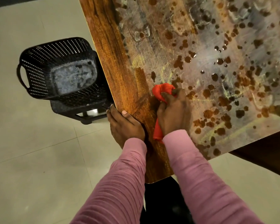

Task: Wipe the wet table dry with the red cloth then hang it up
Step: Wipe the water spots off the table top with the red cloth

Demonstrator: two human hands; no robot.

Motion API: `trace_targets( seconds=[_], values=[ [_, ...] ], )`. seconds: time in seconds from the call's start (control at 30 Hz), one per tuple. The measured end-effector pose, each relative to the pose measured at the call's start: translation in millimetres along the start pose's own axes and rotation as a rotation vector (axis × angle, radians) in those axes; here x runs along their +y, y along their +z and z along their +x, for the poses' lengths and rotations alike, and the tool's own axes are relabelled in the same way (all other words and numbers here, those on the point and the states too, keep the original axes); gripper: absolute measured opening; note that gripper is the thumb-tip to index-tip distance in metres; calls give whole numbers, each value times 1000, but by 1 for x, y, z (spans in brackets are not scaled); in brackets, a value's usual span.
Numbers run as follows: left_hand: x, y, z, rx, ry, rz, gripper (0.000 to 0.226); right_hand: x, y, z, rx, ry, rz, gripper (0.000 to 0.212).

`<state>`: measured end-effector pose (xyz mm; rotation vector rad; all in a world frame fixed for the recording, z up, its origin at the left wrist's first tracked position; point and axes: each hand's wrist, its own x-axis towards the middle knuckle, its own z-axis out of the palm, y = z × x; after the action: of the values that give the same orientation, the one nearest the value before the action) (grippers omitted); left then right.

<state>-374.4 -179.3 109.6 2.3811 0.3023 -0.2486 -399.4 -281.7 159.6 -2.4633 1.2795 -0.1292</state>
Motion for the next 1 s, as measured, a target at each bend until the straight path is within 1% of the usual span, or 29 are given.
trace_targets(
  seconds=[0.07, 0.17, 0.2, 0.23, 0.27, 0.3, 0.37, 0.4, 0.47, 0.57, 0.63, 0.73, 0.83, 0.93, 1.0],
  values=[
    [0, -1, 1, -10, -8, -1, 50, -12, 3, -11, -27, -55, 59, 29],
    [1, -3, 3, -31, -12, -15, 55, -22, 6, -23, -192, -300, 73, 28],
    [2, -3, 2, -30, -8, -10, 54, -20, 4, -19, -224, -359, 66, 28],
    [3, -3, 1, -18, -11, 0, 52, -15, 1, -12, -233, -381, 59, 28],
    [4, -1, 1, -4, -19, 10, 51, -9, -2, -4, -214, -359, 52, 28],
    [4, -1, 0, 9, -25, 20, 51, -3, -5, 5, -171, -296, 48, 27],
    [5, 0, -3, 25, -19, 42, 53, 4, -8, 24, -87, -117, 50, 26],
    [5, 0, -3, 32, -16, 51, 53, 3, -7, 29, -73, -59, 47, 27],
    [4, 0, -1, 38, -19, 55, 53, -2, -4, 30, -74, -34, 51, 29],
    [4, 1, -2, 28, -39, 57, 53, -3, -5, 24, -91, -55, 10, 33],
    [3, -2, -2, -4, -71, 11, 49, 1, -6, 22, -93, -78, -13, 34],
    [3, -5, 7, -9, -178, -81, 49, 1, -7, 25, -79, -81, 82, 33],
    [19, -3, 32, 22, -226, -123, 50, -8, -1, 19, -59, -171, 126, 32],
    [41, 6, 70, 60, -241, -93, 50, -20, 4, 12, -115, -281, 126, 31],
    [48, 11, 93, 98, -293, -95, 51, -18, 4, 14, -138, -344, 115, 29]
  ],
)
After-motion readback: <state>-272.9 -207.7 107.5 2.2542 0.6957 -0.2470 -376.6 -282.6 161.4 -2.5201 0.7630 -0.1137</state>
